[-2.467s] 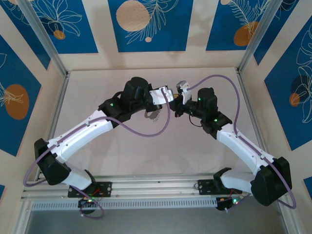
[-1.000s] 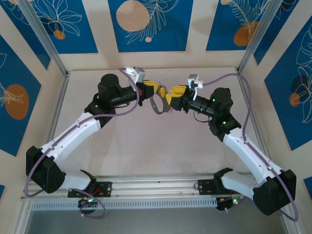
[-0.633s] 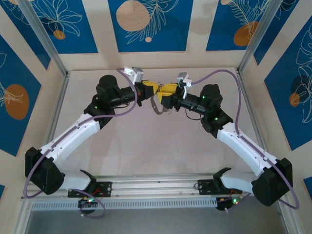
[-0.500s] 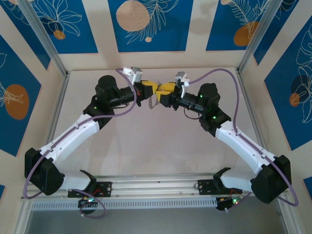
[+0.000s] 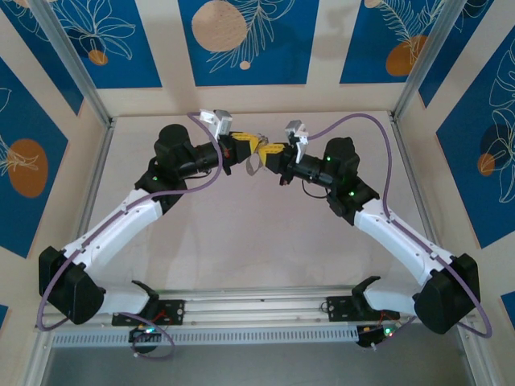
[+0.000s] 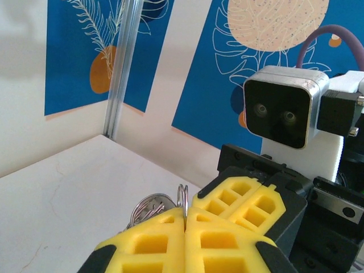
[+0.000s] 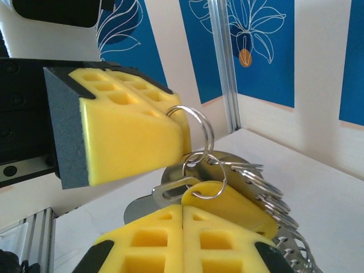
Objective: Put the keys on the keyring
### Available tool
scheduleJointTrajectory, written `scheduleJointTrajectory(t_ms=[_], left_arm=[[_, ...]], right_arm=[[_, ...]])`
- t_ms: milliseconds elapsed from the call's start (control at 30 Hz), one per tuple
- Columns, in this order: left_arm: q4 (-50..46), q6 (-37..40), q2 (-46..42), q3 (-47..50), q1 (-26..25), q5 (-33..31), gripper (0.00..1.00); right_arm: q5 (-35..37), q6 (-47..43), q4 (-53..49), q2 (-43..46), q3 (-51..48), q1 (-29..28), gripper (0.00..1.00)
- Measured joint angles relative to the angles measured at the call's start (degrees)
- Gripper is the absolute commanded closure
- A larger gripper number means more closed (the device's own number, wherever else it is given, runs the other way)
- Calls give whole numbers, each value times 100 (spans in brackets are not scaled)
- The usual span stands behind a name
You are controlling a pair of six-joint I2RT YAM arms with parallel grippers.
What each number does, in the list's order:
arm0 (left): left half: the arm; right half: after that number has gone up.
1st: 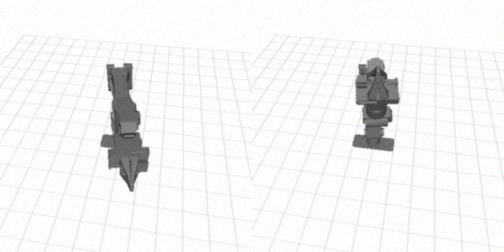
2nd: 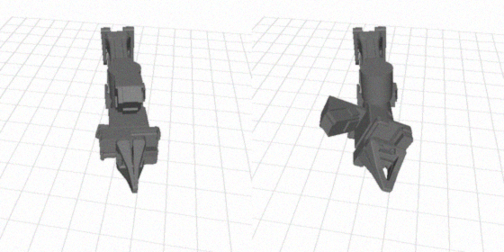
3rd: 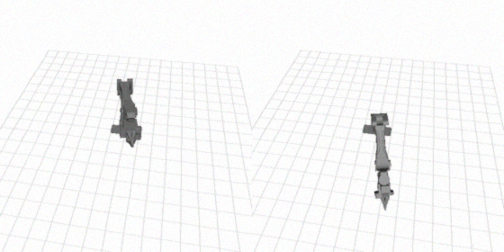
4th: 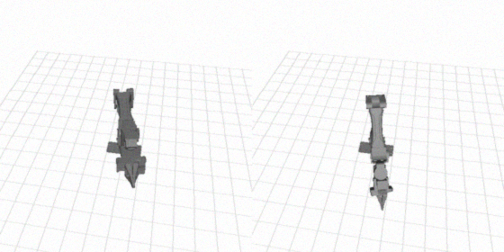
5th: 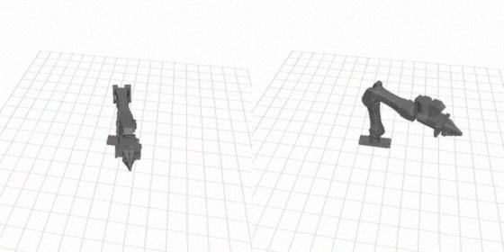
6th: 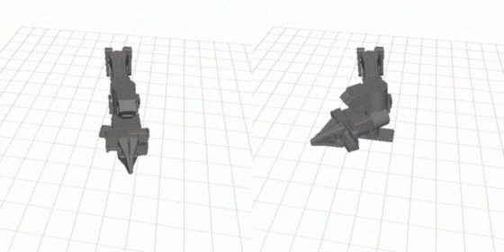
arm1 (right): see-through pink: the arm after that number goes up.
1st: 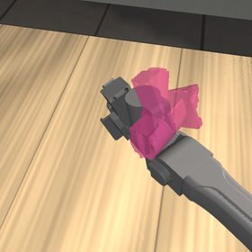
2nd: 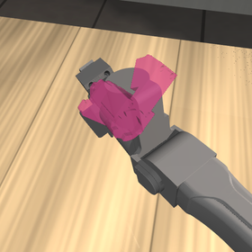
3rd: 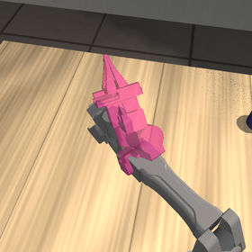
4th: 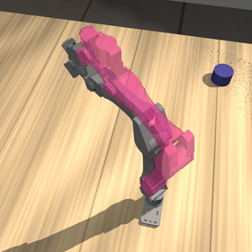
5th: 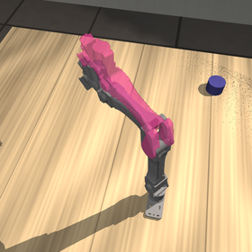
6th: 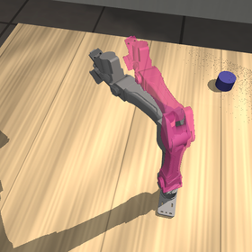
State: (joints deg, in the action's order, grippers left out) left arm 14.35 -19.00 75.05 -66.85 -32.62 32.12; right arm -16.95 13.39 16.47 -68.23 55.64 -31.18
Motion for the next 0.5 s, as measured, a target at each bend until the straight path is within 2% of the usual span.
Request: scheduleJointTrajectory(t_ms=[167,233,300,367,500], left_arm=[[24,-13,0,0,0,83,100],[26,-17,0,0,0,92,100],[26,-20,0,0,0,96,100],[28,-20,0,2,0,131,100],[136,-22,0,59,0,262,100]], right_arm=[[-101,-24,-280,188,-181,0,100],[-149,-33,-387,240,-225,4,88],[-210,20,-435,330,-317,81,80],[-350,162,-424,498,-420,308,68],[-605,560,-181,776,-463,999,57]])
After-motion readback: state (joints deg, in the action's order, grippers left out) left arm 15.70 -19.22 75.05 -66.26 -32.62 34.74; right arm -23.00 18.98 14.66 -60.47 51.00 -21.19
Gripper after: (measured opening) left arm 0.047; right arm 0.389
